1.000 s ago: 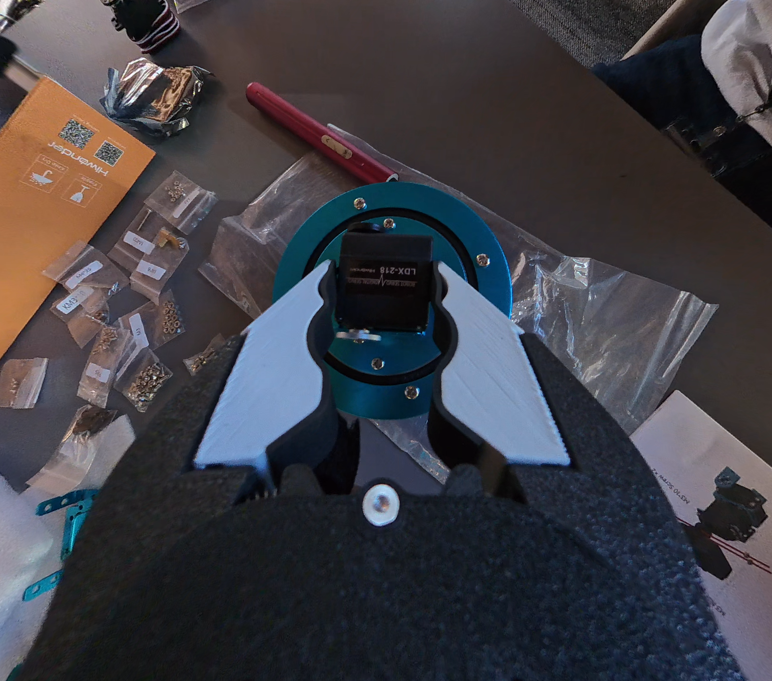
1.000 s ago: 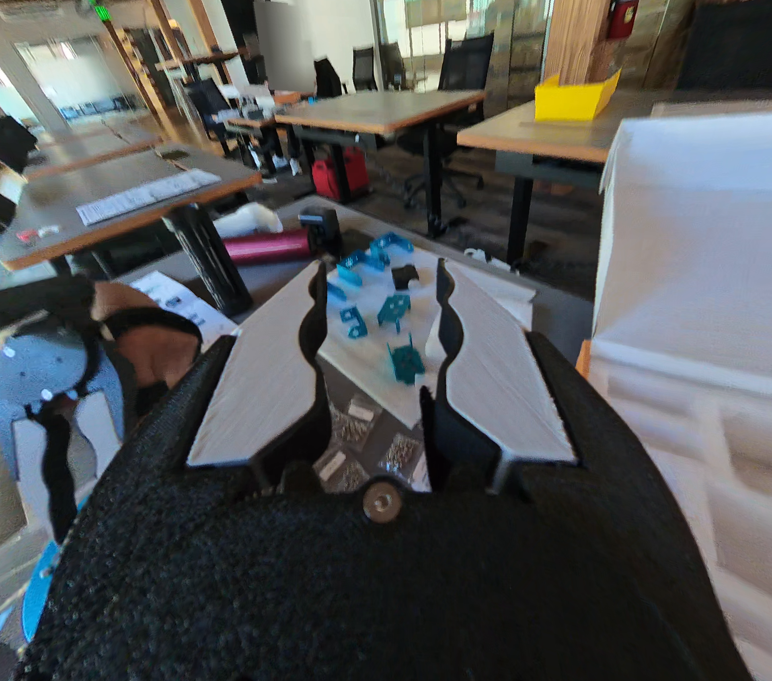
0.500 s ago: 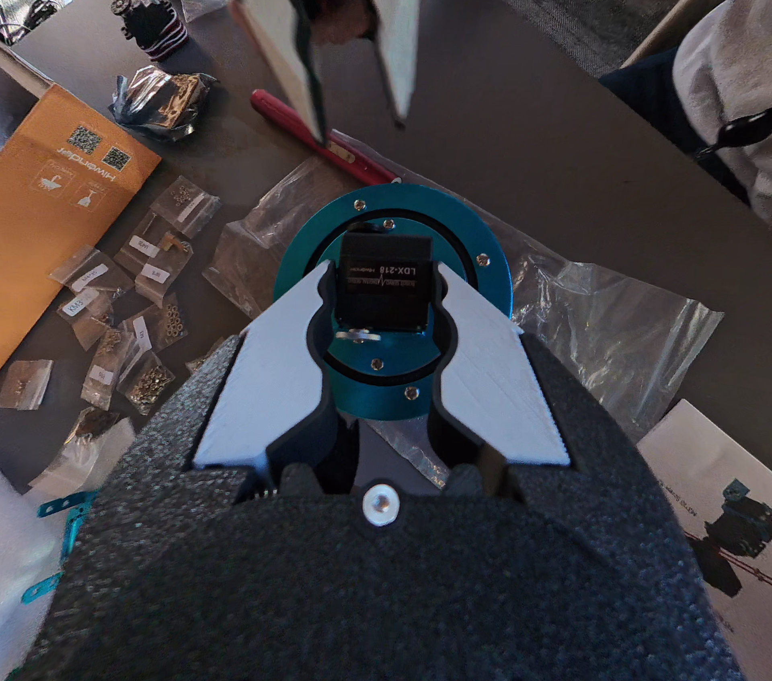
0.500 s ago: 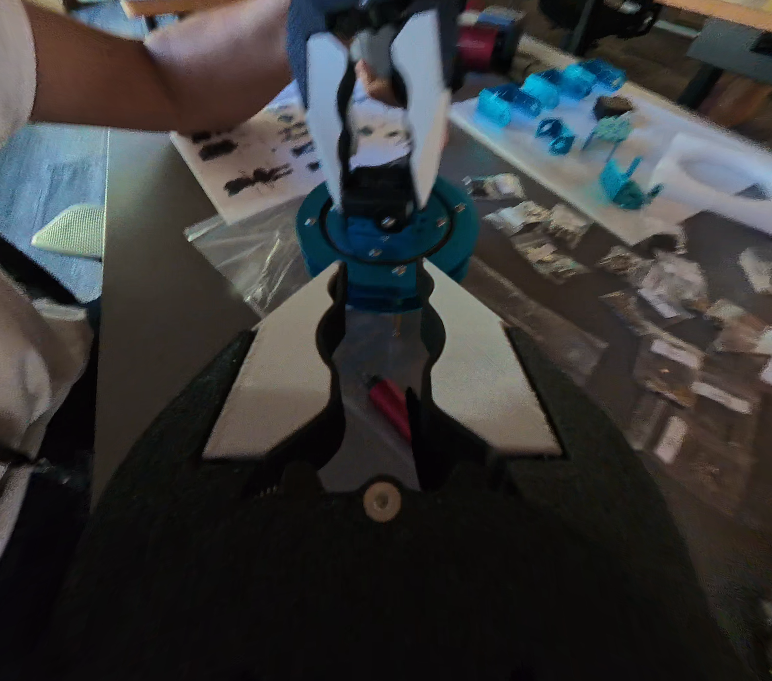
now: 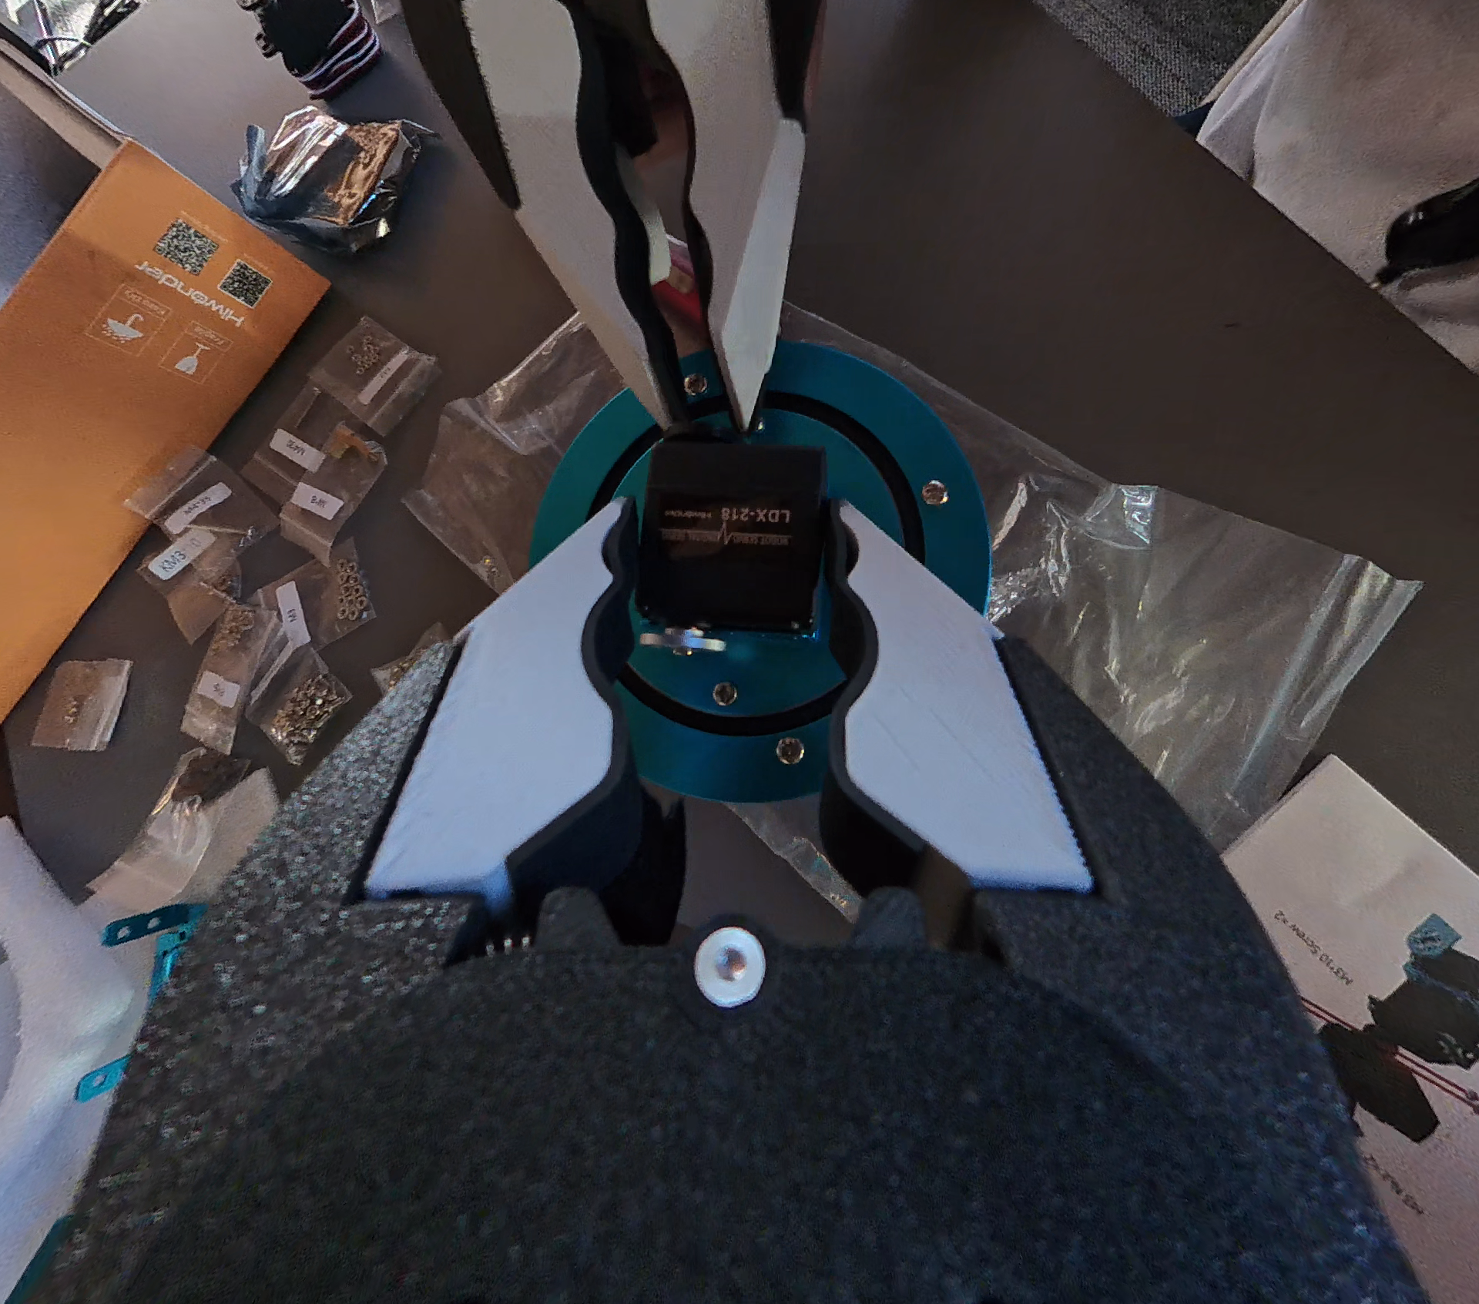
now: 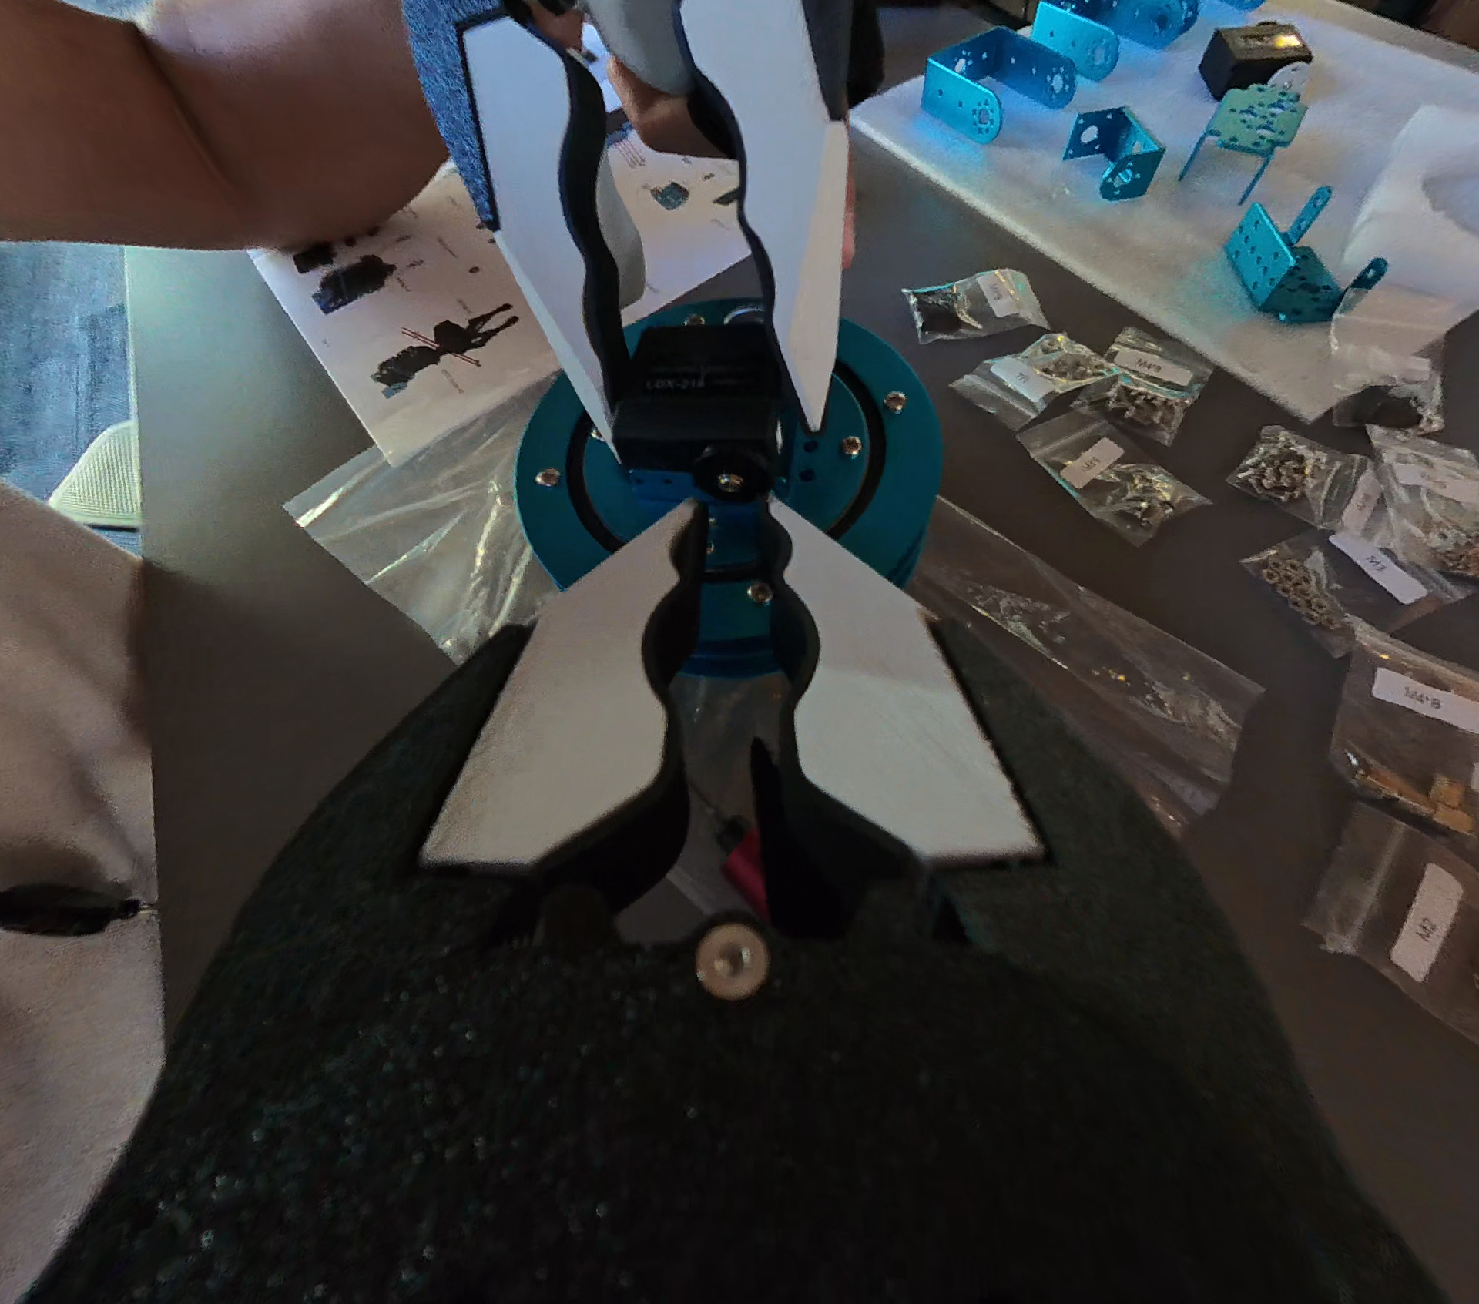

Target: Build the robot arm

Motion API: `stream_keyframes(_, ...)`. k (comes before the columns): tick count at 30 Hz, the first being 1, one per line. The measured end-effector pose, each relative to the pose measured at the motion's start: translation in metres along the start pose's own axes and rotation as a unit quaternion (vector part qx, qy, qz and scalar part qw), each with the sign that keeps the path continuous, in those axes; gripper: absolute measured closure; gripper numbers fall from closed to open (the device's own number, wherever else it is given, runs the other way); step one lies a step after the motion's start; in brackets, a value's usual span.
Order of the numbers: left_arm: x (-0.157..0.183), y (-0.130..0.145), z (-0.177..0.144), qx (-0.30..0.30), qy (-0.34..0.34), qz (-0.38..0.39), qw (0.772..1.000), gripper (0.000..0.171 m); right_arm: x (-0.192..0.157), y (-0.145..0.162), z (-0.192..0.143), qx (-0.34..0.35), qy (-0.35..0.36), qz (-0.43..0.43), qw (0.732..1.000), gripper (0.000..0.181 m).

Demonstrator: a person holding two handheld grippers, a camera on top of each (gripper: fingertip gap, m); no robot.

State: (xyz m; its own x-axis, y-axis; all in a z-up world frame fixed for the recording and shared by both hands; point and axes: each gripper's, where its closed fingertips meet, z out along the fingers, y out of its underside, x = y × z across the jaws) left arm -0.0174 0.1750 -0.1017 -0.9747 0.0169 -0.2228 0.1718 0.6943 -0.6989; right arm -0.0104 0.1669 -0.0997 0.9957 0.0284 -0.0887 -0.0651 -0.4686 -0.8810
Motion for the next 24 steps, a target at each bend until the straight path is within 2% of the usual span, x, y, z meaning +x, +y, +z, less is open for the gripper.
stream_keyframes(7,-0.002,-0.007,-0.011,0.019,-0.008,-0.004,1.000,0.131,-0.008,0.005,0.005,-0.015,0.040,-0.011,0.999,0.171)
stream_keyframes(12,-0.003,-0.004,-0.013,0.013,-0.008,-0.010,1.000,0.130,-0.012,0.005,0.007,-0.007,0.015,0.008,1.000,0.181)
stream_keyframes(17,-0.005,-0.007,-0.020,0.013,-0.022,-0.012,1.000,0.130,-0.012,0.002,0.005,0.020,0.011,0.001,1.000,0.181)
stream_keyframes(24,-0.013,-0.024,-0.042,0.029,-0.108,-0.019,0.994,0.130,-0.009,-0.009,-0.011,0.089,-0.024,0.045,0.995,0.181)
